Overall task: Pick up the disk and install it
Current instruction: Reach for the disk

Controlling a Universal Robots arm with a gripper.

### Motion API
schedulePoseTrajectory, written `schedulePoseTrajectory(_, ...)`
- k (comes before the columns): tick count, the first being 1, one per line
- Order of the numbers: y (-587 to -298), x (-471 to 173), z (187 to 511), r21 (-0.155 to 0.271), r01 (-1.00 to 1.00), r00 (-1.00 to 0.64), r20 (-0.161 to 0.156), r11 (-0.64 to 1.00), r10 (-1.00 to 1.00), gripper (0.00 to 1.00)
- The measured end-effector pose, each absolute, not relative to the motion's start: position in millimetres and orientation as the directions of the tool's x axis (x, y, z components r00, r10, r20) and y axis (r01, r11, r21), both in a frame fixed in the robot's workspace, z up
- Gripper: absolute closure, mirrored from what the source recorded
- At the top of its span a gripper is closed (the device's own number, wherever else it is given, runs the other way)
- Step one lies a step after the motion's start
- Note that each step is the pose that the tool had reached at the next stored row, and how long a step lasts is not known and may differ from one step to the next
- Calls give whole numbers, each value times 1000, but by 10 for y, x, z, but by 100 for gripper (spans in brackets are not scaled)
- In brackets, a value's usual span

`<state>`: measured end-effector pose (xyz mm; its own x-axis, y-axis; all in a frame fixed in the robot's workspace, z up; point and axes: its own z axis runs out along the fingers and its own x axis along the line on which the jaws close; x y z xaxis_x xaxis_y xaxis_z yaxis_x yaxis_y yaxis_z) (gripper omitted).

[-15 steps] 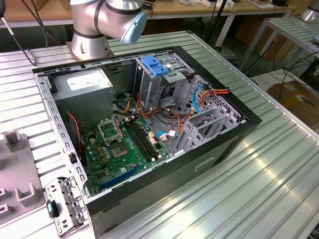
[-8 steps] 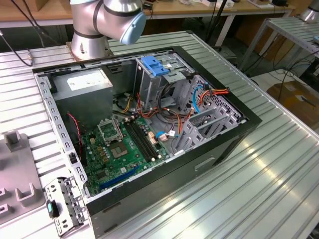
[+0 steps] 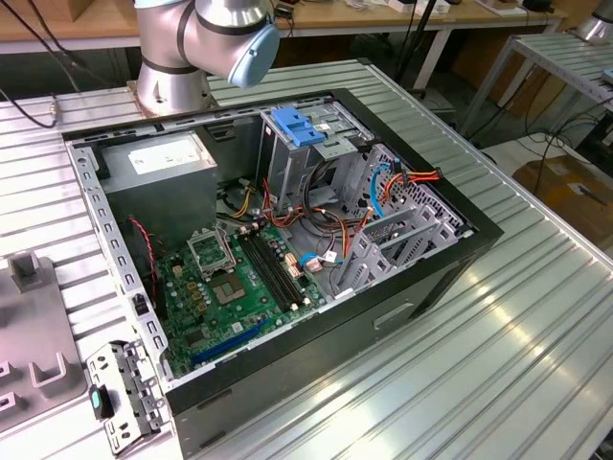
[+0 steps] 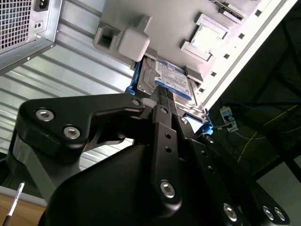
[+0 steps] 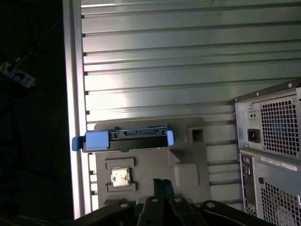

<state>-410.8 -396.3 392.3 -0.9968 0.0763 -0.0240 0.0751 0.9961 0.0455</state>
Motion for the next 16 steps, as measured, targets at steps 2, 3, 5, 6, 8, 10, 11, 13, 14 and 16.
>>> schedulePoseTrajectory(2,-3963,-4108,3923,46,75,-997,-24,996,76,89)
schedulePoseTrajectory(3,-3956,-4109,3924,46,75,-997,-24,996,76,89)
schedulePoseTrajectory(5,-3874,-4114,3923,45,75,-997,-24,996,76,89)
schedulePoseTrajectory(6,-3836,-4123,3922,45,75,-997,-24,996,76,89)
schedulePoseTrajectory(8,-3780,-4197,3916,46,75,-997,-24,996,76,89)
schedulePoseTrajectory(10,-3749,-4285,3908,45,75,-997,-24,996,76,89)
schedulePoseTrajectory(11,-3739,-4322,3905,46,75,-997,-24,996,76,89)
schedulePoseTrajectory(13,-3719,-4419,3897,45,75,-997,-22,996,76,89)
schedulePoseTrajectory(14,-3712,-4455,3895,45,75,-997,-21,996,76,89)
schedulePoseTrajectory(16,-3690,-4569,3885,45,75,-997,-19,996,76,89)
